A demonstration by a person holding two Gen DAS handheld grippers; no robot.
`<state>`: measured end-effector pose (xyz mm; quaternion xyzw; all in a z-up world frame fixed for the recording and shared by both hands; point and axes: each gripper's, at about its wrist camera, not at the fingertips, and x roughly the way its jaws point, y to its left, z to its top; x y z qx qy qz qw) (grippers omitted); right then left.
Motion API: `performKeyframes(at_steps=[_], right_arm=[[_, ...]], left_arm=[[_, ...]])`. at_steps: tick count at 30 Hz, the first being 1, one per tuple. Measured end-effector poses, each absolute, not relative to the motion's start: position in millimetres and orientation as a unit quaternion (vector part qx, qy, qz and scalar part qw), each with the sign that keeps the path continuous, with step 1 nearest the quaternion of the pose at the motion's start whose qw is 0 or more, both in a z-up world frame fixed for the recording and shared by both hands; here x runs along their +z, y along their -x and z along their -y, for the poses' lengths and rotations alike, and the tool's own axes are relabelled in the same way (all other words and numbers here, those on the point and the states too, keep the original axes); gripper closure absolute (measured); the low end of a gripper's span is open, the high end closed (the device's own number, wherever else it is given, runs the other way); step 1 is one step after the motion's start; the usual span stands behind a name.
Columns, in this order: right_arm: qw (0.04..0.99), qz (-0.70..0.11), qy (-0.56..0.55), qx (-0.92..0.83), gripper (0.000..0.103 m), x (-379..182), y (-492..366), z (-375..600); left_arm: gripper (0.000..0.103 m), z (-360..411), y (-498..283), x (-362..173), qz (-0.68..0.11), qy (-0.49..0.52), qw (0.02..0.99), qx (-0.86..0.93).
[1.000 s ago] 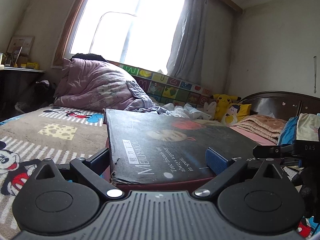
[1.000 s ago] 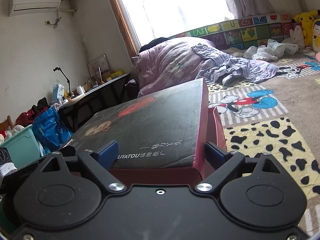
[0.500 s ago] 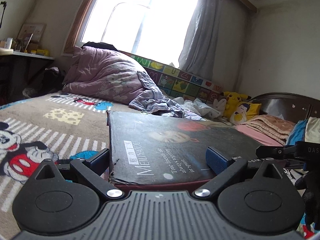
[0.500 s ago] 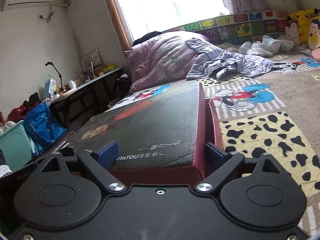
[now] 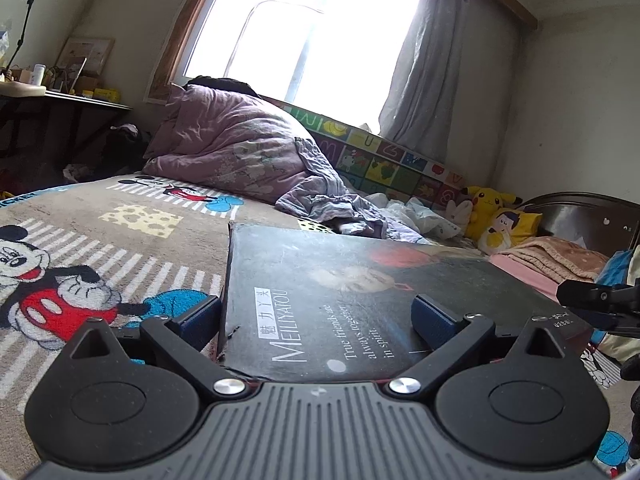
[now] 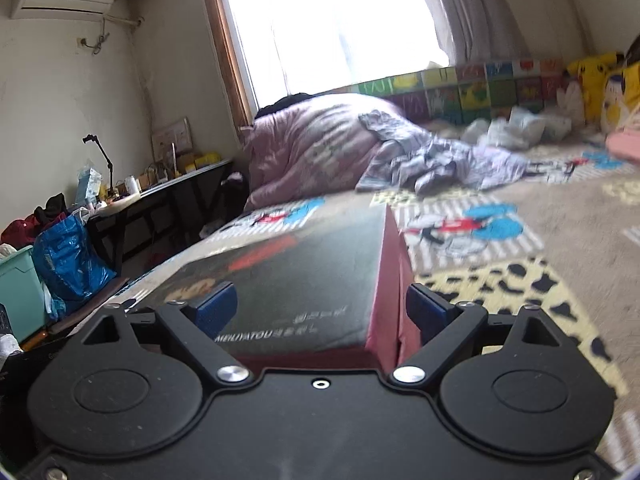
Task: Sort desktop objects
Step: 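Carry the lifted book with both tools over the pink box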
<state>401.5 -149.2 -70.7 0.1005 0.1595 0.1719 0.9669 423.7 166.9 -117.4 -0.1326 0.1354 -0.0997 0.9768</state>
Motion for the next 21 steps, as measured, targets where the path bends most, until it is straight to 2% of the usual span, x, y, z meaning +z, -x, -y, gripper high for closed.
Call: performKeyframes(at_steps=[3, 10, 16, 21], right_arm=[[0.967, -0.171, -0.105, 0.16, 0.011, -74.7, -410.4, 157.1], [0.929, -0.226, -0.23, 0.18, 0.01, -104.7, -440.8, 181.5], [0.9, -0.249, -0.296, 0.202, 0.008, -119.6, -457.0, 184.8], [0.871, -0.271, -0.355, 0.202, 0.007, -132.5, -463.3, 192.9]], left_arm=[[0.002, -165.8, -423.3, -116.7, -0.136, 0.133, 0.977, -0.098], [0.002, -158.6, -423.8, -115.3, -0.138, 0.131, 0.978, -0.089], [0.001, -153.6, -424.7, -113.9, -0.145, 0.126, 0.977, -0.088], [0.001, -139.9, -421.3, -112.9, -0.156, 0.088, 0.98, -0.086]])
